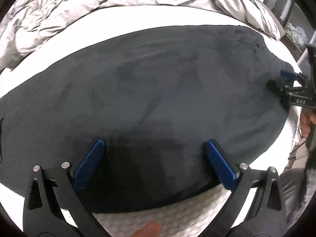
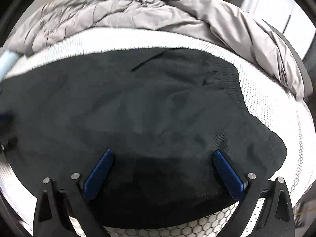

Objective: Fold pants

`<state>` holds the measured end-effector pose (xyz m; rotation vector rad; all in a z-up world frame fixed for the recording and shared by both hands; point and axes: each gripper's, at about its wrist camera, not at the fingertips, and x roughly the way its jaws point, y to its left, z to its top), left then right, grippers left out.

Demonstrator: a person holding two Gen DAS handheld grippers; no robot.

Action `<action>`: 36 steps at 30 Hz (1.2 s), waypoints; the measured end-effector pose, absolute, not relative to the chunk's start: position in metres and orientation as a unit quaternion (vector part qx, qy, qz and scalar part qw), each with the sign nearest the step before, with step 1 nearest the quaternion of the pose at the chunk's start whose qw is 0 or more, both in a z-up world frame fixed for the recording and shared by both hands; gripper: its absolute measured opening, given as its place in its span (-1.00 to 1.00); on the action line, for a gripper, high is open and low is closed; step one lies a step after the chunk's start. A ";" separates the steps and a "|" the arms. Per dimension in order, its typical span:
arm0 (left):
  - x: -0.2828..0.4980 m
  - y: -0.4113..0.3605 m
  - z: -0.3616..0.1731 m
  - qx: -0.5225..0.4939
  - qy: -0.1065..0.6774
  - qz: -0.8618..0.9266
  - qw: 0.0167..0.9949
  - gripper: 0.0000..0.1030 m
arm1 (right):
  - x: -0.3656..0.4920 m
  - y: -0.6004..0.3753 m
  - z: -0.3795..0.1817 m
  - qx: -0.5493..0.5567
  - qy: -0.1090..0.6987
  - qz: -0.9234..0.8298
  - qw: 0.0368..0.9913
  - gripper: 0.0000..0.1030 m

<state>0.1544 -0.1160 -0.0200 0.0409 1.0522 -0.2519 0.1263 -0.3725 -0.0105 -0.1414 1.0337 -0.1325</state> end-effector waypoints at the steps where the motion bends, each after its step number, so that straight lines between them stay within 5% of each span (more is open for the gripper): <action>1: 0.155 -0.106 -0.021 0.017 0.500 -0.112 0.859 0.98 | 0.127 -0.364 -0.008 -0.065 0.489 -0.051 0.869 0.99; 10: 0.145 -0.054 -0.029 0.013 0.487 -0.076 0.870 0.98 | 0.148 -0.242 -0.032 -0.144 0.499 0.052 0.853 0.99; 18: 0.152 -0.033 -0.009 -0.045 0.478 -0.087 0.873 0.98 | 0.166 -0.270 -0.017 -0.105 0.506 -0.005 0.856 0.99; 24: 0.199 -0.064 -0.027 0.035 0.501 -0.078 0.861 0.98 | 0.182 -0.203 -0.034 -0.173 0.510 0.071 0.840 0.99; 36: 0.205 -0.011 -0.005 -0.033 0.481 -0.025 0.876 0.98 | 0.216 -0.288 -0.024 -0.074 0.520 -0.042 0.850 0.99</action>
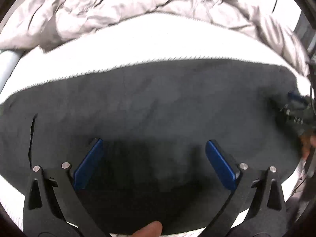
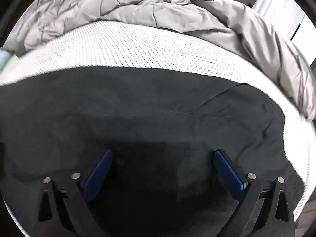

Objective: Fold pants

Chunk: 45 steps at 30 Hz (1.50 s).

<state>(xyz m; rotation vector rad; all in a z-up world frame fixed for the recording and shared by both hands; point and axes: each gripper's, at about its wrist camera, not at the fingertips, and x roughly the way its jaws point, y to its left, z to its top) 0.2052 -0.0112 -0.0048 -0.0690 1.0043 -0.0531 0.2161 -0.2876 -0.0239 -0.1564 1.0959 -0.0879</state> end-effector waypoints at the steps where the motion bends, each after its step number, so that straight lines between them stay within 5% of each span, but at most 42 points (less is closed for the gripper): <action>1: 0.214 -0.019 -0.003 -0.030 0.480 -0.029 0.876 0.98 | 0.217 -0.279 -0.021 -0.066 0.518 -0.011 0.853 0.99; 6: 0.263 -0.039 -0.027 -0.042 0.526 -0.038 0.848 0.98 | 0.228 -0.235 -0.033 -0.098 0.521 0.045 0.847 0.99; 13: 0.269 -0.009 -0.033 -0.067 0.518 0.041 0.852 0.98 | 0.222 -0.285 -0.038 -0.214 0.490 -0.129 0.835 0.99; 21: 0.216 -0.062 -0.003 -0.063 0.463 -0.037 0.883 0.98 | 0.197 -0.319 -0.012 -0.074 0.504 -0.041 0.860 0.99; 28: 0.169 -0.155 -0.016 0.031 0.454 -0.143 0.879 0.98 | 0.112 -0.295 -0.020 -0.136 0.492 0.060 0.858 0.99; 38: 0.165 -0.167 -0.045 0.050 0.464 -0.135 0.874 0.99 | 0.064 -0.434 -0.005 -0.123 0.452 -0.247 0.848 0.99; 45: 0.172 -0.159 -0.036 0.046 0.467 -0.134 0.873 0.98 | 0.064 -0.457 -0.002 -0.038 0.460 -0.233 0.856 0.99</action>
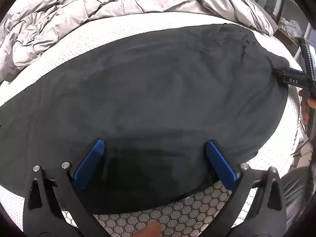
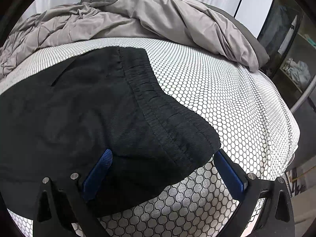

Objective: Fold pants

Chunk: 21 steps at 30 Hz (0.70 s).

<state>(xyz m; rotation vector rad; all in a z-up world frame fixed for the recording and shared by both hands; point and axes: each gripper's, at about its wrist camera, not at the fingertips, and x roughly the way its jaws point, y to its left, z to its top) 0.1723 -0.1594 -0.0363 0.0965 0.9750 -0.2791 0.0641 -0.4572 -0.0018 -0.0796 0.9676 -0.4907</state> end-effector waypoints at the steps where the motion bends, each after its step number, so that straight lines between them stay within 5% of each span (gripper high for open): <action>1: 0.171 -0.159 -0.032 0.040 0.465 -0.153 0.871 0.98 | 0.059 -0.460 0.003 -0.027 0.451 -0.239 0.860 0.99; 12: 0.174 -0.175 -0.008 -0.013 0.445 -0.210 0.870 0.98 | 0.020 -0.534 0.025 0.393 0.314 -0.156 0.850 0.98; 17: 0.176 -0.212 -0.029 0.046 0.469 -0.197 0.859 0.98 | 0.043 -0.530 0.002 0.423 0.336 -0.089 0.837 0.73; 19: 0.177 -0.220 -0.033 0.055 0.465 -0.193 0.862 0.98 | 0.048 -0.533 -0.005 0.433 0.336 -0.110 0.829 0.01; 21: 0.177 -0.222 -0.034 0.053 0.466 -0.194 0.862 0.98 | 0.048 -0.538 -0.007 0.454 0.324 -0.120 0.821 -0.44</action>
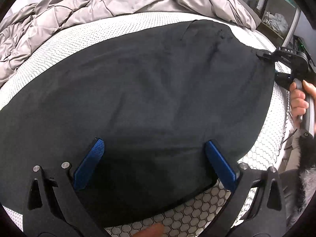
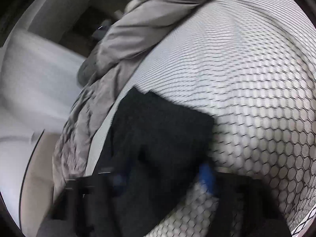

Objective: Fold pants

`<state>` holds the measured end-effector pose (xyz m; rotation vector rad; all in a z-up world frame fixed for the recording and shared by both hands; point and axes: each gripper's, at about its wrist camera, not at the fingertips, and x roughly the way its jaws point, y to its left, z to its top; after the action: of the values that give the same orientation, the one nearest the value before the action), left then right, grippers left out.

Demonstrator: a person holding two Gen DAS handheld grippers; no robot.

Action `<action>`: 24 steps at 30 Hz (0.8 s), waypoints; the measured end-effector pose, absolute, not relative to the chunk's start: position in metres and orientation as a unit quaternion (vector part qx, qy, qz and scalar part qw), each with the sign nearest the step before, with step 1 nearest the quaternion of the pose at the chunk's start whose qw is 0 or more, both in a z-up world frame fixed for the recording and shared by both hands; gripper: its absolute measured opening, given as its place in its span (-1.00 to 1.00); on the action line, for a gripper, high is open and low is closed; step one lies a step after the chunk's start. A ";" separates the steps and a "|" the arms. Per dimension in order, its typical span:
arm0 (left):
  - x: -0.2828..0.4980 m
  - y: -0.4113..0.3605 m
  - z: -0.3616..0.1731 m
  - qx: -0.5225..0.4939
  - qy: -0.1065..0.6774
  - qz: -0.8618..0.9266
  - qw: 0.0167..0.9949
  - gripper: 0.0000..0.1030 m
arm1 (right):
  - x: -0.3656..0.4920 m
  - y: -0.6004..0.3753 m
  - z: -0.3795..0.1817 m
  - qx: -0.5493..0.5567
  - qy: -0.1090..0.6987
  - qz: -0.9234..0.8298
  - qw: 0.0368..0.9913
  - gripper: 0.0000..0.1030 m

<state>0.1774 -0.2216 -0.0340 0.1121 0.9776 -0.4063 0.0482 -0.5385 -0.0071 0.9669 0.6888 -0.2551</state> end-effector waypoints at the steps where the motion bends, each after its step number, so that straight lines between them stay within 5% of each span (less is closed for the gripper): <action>1: 0.178 -0.221 -0.034 0.050 0.467 -0.196 0.861 0.98 | 0.046 -0.540 -0.004 0.458 0.312 -0.115 0.824 -0.60; 10: 0.182 -0.211 -0.037 0.047 0.468 -0.196 0.860 0.99 | 0.030 -0.539 -0.008 0.468 0.338 -0.168 0.799 -0.56; 11: 0.182 -0.209 -0.036 0.046 0.469 -0.194 0.860 0.99 | 0.024 -0.543 -0.005 0.491 0.316 -0.155 0.797 -0.48; 13: 0.184 -0.207 -0.034 0.036 0.470 -0.192 0.861 0.99 | 0.014 -0.549 -0.001 0.517 0.280 -0.146 0.795 0.03; 15: 0.184 -0.203 -0.029 0.015 0.465 -0.199 0.863 0.98 | 0.011 -0.550 -0.003 0.536 0.270 -0.133 0.789 0.15; 22: 0.186 -0.208 -0.035 0.033 0.476 -0.182 0.860 0.98 | 0.051 -0.540 -0.002 0.457 0.321 -0.136 0.819 0.13; 23: 0.185 -0.209 -0.035 0.034 0.474 -0.181 0.861 0.98 | 0.062 -0.533 -0.001 0.438 0.325 -0.139 0.827 0.00; 24: 0.184 -0.209 -0.034 0.035 0.473 -0.181 0.861 0.98 | 0.068 -0.527 0.001 0.419 0.325 -0.143 0.836 -0.39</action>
<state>0.1842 -0.2095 -0.0345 0.0731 0.9929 -0.3803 0.0681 -0.5275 0.0008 0.8878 0.6872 -0.3022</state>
